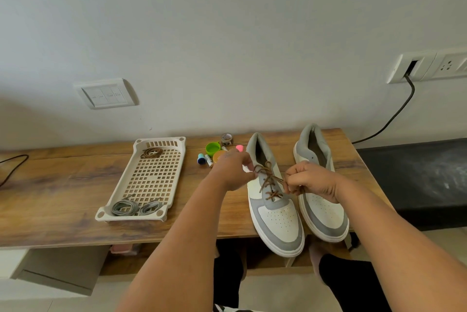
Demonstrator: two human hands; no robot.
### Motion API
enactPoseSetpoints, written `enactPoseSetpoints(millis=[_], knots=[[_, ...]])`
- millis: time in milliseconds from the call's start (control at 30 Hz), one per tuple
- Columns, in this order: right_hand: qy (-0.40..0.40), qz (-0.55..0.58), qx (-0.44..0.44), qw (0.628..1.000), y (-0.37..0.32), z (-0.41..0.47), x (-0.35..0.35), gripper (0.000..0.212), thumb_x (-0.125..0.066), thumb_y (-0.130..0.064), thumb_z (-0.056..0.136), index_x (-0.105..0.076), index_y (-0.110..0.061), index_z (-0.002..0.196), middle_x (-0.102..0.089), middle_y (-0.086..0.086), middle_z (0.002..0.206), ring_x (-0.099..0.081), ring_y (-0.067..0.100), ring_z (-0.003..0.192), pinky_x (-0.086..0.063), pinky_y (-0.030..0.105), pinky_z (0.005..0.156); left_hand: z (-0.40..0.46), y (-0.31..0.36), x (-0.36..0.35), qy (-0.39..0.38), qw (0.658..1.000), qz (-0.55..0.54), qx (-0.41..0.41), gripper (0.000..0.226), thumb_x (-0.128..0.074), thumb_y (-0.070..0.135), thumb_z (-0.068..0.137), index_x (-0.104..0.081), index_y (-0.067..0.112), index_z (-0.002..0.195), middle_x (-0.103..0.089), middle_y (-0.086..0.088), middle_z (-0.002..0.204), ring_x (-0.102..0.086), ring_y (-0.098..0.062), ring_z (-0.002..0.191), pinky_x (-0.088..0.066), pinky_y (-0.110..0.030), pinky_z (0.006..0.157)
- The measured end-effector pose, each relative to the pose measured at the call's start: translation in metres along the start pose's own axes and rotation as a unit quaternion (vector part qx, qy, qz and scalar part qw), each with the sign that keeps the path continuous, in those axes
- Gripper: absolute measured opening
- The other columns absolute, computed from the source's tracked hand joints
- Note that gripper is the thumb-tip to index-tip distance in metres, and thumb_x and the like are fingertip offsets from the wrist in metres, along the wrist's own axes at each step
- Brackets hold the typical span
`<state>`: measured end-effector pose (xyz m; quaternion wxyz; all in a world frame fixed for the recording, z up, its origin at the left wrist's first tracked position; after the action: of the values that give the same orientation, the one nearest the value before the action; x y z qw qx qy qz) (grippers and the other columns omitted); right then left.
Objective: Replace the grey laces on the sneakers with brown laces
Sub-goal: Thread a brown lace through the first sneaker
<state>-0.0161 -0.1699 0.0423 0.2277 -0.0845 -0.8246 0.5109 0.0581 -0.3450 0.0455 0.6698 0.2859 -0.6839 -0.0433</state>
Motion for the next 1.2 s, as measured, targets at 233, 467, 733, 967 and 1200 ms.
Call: enactPoseSetpoints(millis=[233, 467, 733, 967, 1200], knots=[[-0.036, -0.026, -0.051, 0.998, 0.006, -0.001, -0.004, 0.009, -0.062, -0.021, 0.054, -0.061, -0.012, 0.054, -0.054, 0.016, 0.078, -0.051, 0.017, 0.072, -0.047, 0.026, 0.066, 0.002, 0.006, -0.011, 0.026, 0.997, -0.070, -0.020, 0.020, -0.081, 0.033, 0.078, -0.063, 0.031, 0.086, -0.055, 0.003, 0.107, -0.051, -0.013, 0.090, -0.040, -0.025, 0.076], [-0.069, -0.056, -0.099, 0.991, 0.013, -0.005, -0.002, 0.009, -0.059, -0.016, 0.059, -0.064, -0.015, 0.053, -0.057, 0.013, 0.079, -0.052, 0.015, 0.074, -0.049, 0.026, 0.067, 0.003, 0.007, -0.010, 0.044, 0.997, -0.065, -0.018, 0.012, -0.072, 0.032, 0.087, -0.066, 0.025, 0.094, -0.049, 0.002, 0.105, -0.047, -0.013, 0.091, -0.037, -0.025, 0.075], [-0.074, -0.084, -0.114, 0.987, 0.014, -0.005, 0.002, 0.008, -0.059, -0.016, 0.061, -0.065, -0.012, 0.057, -0.061, 0.008, 0.073, -0.051, 0.013, 0.068, -0.045, 0.027, 0.067, 0.001, 0.009, -0.010, 0.014, 0.989, -0.147, -0.020, 0.007, -0.062, 0.018, 0.095, -0.065, 0.015, 0.100, -0.057, 0.014, 0.084, -0.052, -0.009, 0.085, -0.041, -0.022, 0.073], [0.009, -0.024, -0.031, 0.999, 0.005, -0.003, 0.003, 0.025, -0.075, -0.019, 0.083, -0.062, -0.019, 0.061, -0.062, -0.003, 0.064, -0.052, 0.009, 0.064, -0.044, 0.026, 0.066, 0.002, 0.006, -0.007, 0.073, 0.985, -0.155, 0.022, 0.013, -0.057, 0.023, 0.098, -0.058, 0.016, 0.109, -0.054, 0.005, 0.091, -0.052, -0.012, 0.078, -0.044, -0.025, 0.068], [0.176, 0.039, 0.039, 0.983, 0.005, 0.005, 0.005, 0.015, -0.073, -0.018, 0.087, -0.065, -0.021, 0.099, -0.075, -0.001, 0.082, -0.070, 0.013, 0.089, -0.051, 0.041, 0.098, -0.005, 0.025, 0.000, 0.095, 0.990, -0.094, -0.050, 0.009, -0.077, 0.023, 0.082, -0.071, 0.024, 0.089, -0.050, 0.011, 0.093, -0.045, 0.001, 0.075, -0.030, -0.012, 0.062]])
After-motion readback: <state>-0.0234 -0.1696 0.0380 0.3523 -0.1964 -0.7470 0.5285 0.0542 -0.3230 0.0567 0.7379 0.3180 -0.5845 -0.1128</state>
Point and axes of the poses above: each hand's wrist, its own z-axis towards the middle knuckle, its own x-axis out of the back of the hand, y = z × x, the point moved 5 cm from there along z, towards the middle knuckle
